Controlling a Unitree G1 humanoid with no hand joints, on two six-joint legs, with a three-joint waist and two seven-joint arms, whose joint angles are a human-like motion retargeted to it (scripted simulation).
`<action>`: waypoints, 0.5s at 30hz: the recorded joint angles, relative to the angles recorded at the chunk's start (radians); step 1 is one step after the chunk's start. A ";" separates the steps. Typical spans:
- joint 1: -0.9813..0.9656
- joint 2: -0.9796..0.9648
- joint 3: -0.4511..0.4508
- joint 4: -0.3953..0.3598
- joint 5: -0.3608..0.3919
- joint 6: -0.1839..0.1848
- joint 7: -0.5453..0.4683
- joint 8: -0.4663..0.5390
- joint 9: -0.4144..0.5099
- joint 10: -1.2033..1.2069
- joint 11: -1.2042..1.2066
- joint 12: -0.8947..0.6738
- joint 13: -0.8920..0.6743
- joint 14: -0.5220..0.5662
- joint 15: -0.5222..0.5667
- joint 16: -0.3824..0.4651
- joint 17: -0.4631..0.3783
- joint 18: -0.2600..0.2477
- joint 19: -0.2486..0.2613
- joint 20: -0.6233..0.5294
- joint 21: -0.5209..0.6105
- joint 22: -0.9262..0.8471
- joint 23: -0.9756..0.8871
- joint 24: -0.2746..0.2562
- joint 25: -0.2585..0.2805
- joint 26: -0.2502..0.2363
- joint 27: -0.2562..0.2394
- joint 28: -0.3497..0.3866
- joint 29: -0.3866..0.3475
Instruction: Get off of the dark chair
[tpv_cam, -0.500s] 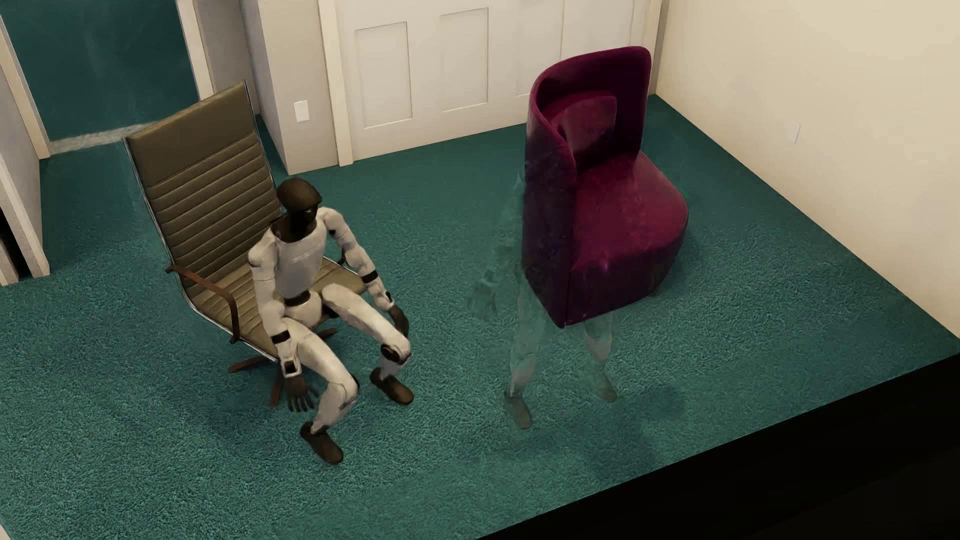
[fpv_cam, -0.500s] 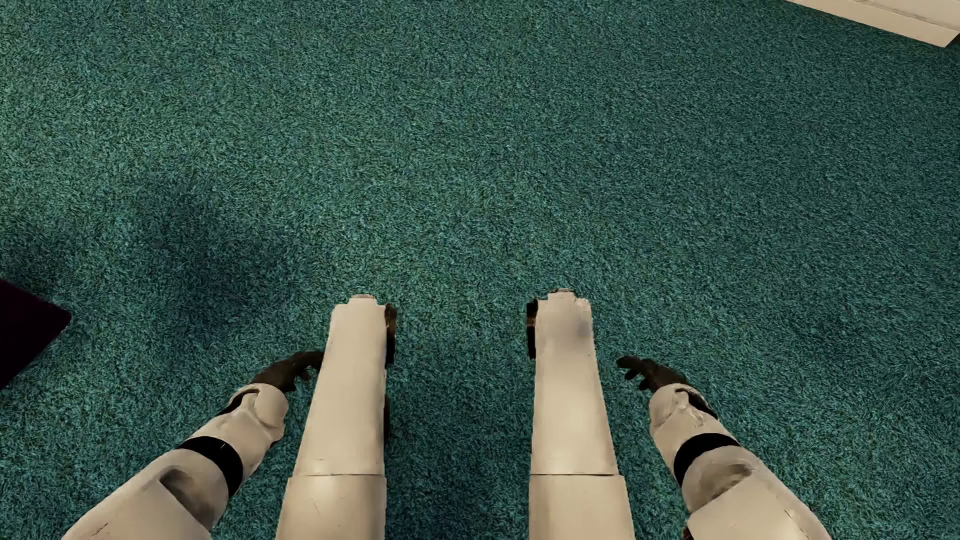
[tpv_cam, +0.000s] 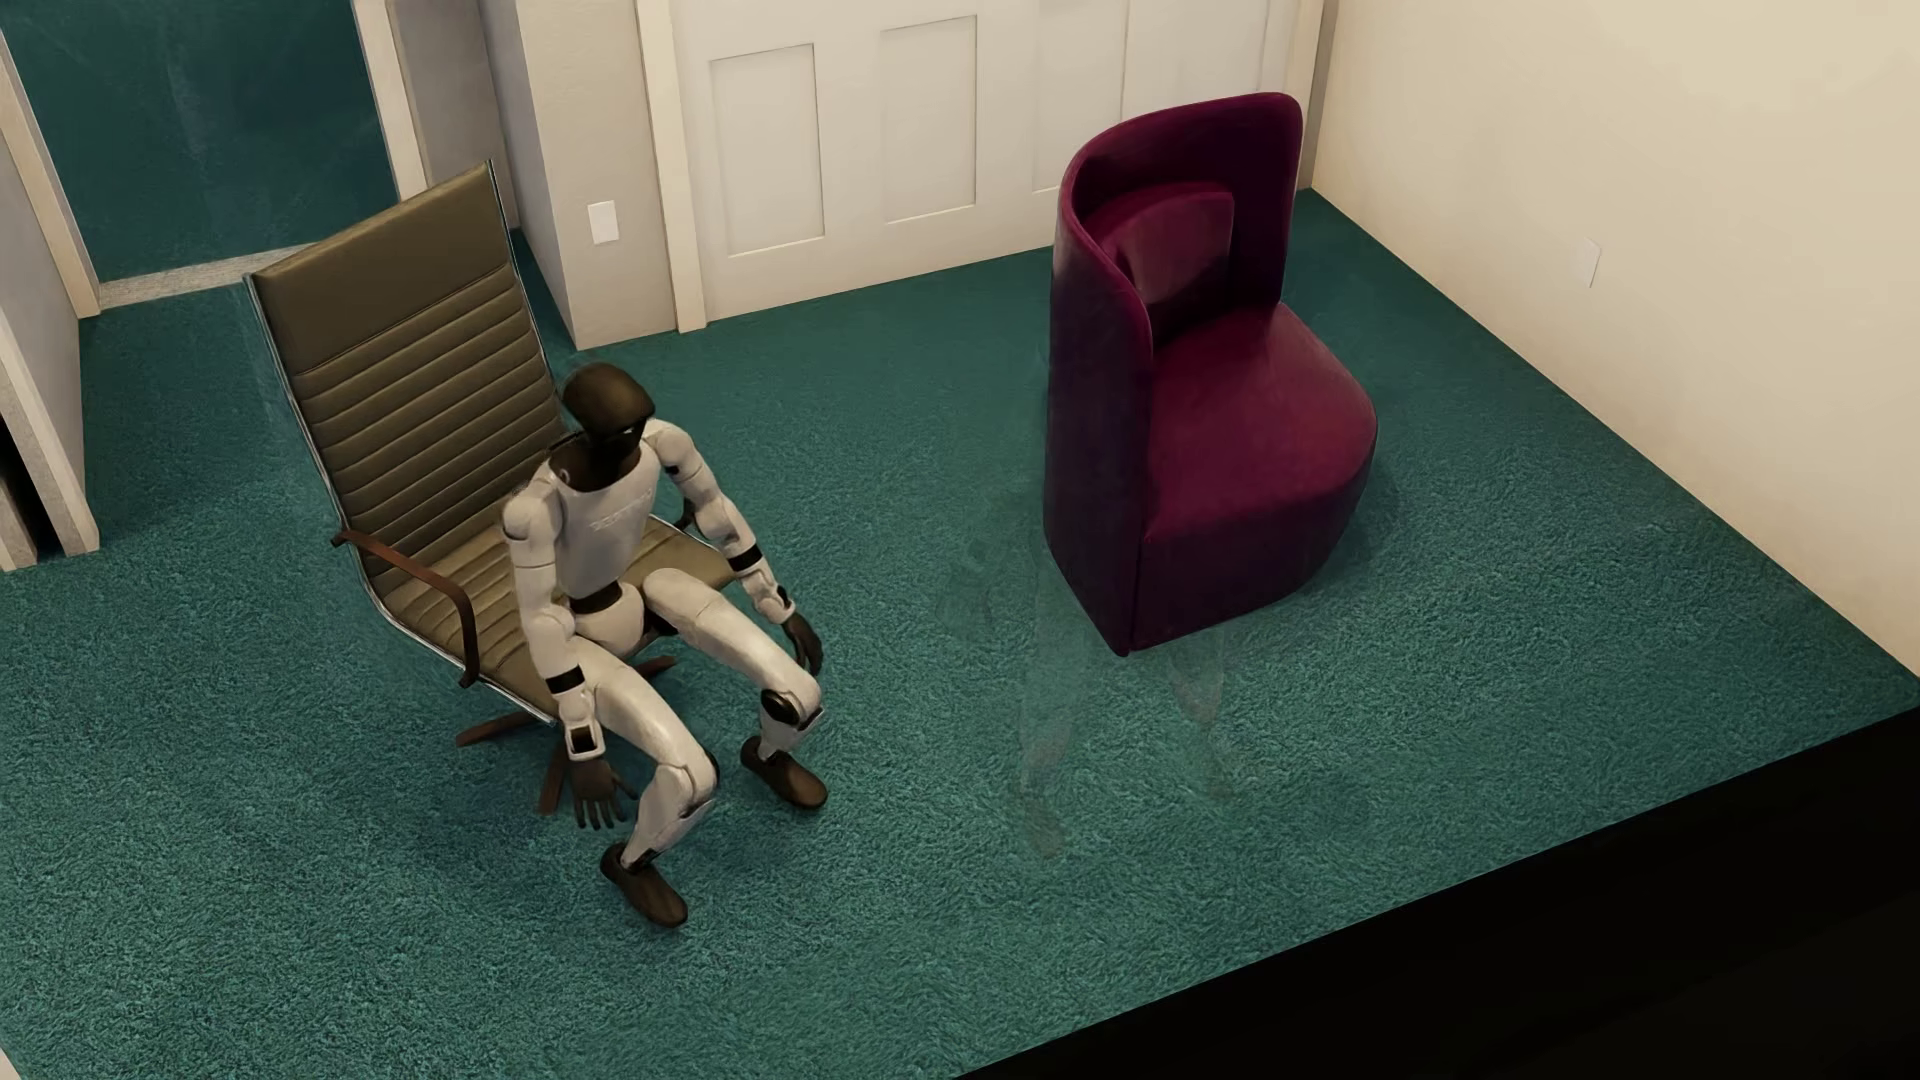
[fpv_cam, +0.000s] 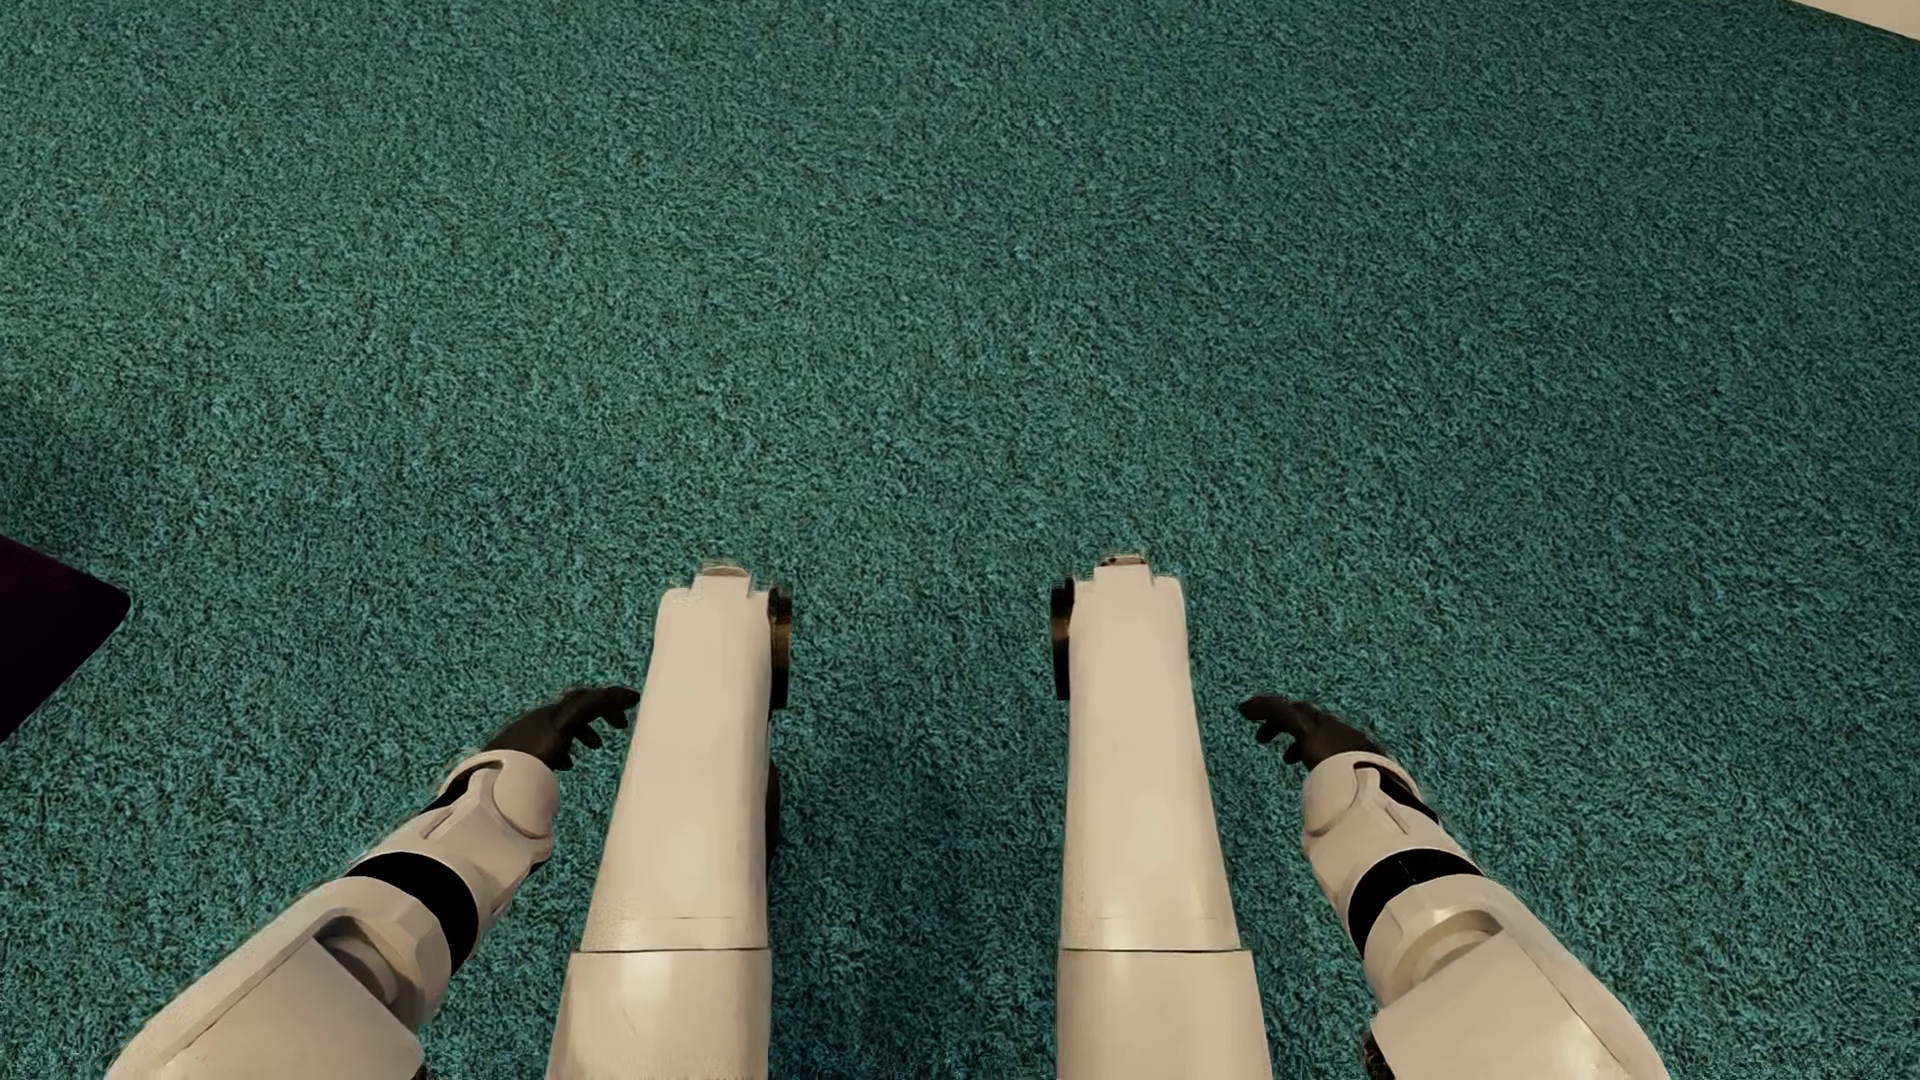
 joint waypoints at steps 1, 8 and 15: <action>-0.007 -0.007 0.001 0.001 0.002 0.000 -0.001 0.001 0.008 0.000 0.000 -0.010 -0.006 -0.001 -0.001 0.000 -0.002 -0.004 0.000 0.000 -0.001 0.003 0.000 -0.002 0.003 -0.002 -0.002 0.008 -0.006; -0.114 -0.117 0.004 0.011 0.007 -0.005 -0.015 0.013 0.079 0.001 -0.001 -0.105 -0.099 -0.030 -0.015 0.019 -0.020 -0.051 0.017 0.005 -0.004 -0.012 0.003 0.008 0.016 -0.018 -0.023 0.022 -0.026; -0.083 -0.104 0.006 0.015 0.004 -0.019 -0.002 0.003 0.066 -0.164 -0.158 -0.106 -0.096 -0.119 -0.057 0.025 -0.043 -0.057 0.018 0.012 0.093 -0.011 -0.008 -0.003 0.034 -0.047 -0.047 0.043 -0.063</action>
